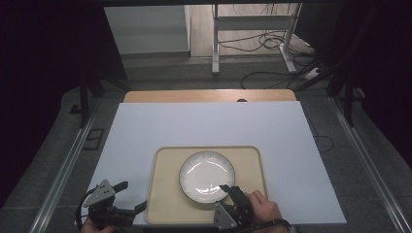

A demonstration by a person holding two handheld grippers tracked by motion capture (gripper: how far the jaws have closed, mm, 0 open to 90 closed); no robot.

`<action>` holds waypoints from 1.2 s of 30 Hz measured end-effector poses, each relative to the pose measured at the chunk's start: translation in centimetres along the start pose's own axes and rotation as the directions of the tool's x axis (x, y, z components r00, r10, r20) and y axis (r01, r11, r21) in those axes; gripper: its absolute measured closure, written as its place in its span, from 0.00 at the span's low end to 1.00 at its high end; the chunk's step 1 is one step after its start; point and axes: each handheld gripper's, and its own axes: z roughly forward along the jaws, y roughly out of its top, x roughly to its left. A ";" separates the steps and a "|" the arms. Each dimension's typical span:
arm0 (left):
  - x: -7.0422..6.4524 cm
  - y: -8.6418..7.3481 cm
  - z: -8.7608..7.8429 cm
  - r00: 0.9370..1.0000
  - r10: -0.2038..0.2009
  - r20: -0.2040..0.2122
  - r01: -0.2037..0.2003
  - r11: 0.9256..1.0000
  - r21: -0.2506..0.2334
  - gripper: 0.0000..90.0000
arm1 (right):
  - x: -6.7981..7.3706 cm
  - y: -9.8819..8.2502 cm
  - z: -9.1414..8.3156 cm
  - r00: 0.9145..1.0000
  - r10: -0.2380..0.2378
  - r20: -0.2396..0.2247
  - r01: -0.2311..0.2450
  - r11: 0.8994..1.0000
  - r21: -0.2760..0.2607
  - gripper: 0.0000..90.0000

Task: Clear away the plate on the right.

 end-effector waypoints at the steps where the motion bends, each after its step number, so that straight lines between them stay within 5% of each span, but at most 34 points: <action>1: 0.0 0.0 0.0 1.000 0.000 0.000 0.000 1.000 0.000 0.00 | -0.2 -0.1 0.0 1.000 0.021 -0.009 -0.021 1.000 -0.002 0.51; 17: 0.0 0.0 0.0 1.000 -0.002 -0.001 0.002 1.000 0.000 0.00 | -2.2 -1.8 0.2 0.975 0.198 -0.096 -0.201 0.979 -0.024 0.44; 36: 0.0 0.0 0.0 1.000 -0.005 0.002 0.005 1.000 -0.002 0.00 | -4.7 -4.2 0.5 0.913 0.384 -0.138 -0.389 0.921 -0.014 0.32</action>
